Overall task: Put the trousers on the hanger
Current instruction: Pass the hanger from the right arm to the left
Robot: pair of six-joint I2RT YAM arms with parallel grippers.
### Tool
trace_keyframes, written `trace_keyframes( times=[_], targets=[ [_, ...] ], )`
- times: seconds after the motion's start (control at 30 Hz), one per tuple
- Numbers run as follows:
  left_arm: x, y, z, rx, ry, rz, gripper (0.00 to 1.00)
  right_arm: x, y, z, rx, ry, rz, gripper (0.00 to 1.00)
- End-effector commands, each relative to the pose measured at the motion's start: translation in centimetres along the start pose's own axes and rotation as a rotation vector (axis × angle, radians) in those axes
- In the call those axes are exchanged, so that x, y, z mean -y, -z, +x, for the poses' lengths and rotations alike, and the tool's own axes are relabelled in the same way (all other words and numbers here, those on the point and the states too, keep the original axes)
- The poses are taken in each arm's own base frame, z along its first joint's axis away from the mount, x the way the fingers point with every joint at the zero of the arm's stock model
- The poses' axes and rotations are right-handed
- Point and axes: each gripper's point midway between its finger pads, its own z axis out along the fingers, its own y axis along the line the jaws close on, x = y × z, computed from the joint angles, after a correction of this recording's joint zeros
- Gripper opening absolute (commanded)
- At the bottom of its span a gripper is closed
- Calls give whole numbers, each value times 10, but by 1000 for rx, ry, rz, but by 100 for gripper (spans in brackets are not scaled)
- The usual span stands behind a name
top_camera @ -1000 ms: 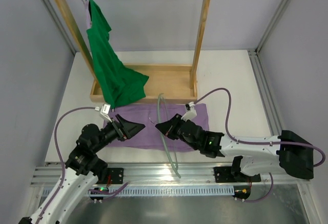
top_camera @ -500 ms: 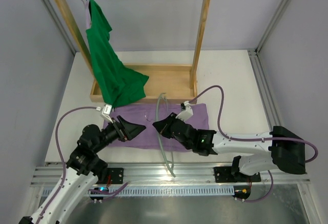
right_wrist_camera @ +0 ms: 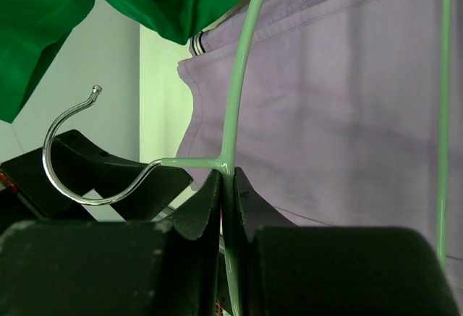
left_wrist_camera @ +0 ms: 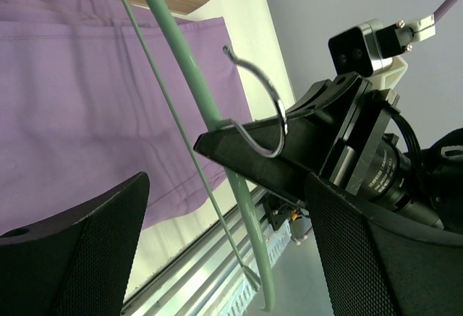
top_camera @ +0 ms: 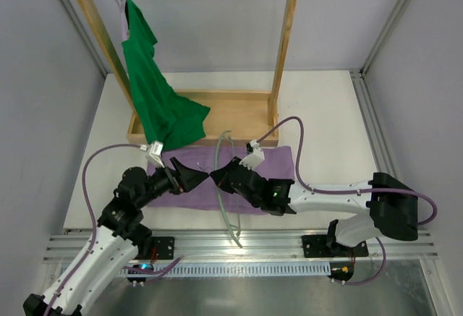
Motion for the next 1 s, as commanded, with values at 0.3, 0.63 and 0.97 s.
trace_keyframes(
  times=[0.3, 0.63, 0.97],
  targets=[
    [10, -13, -26, 77, -35, -1, 72, -20, 0, -4, 35, 31, -9, 5],
    [7, -18, -28, 76, -9, -27, 34, -6, 3, 11, -28, 95, -8, 15],
    [14, -21, -32, 63, 21, -27, 0, -13, 12, 21, -103, 179, -62, 33]
  ],
)
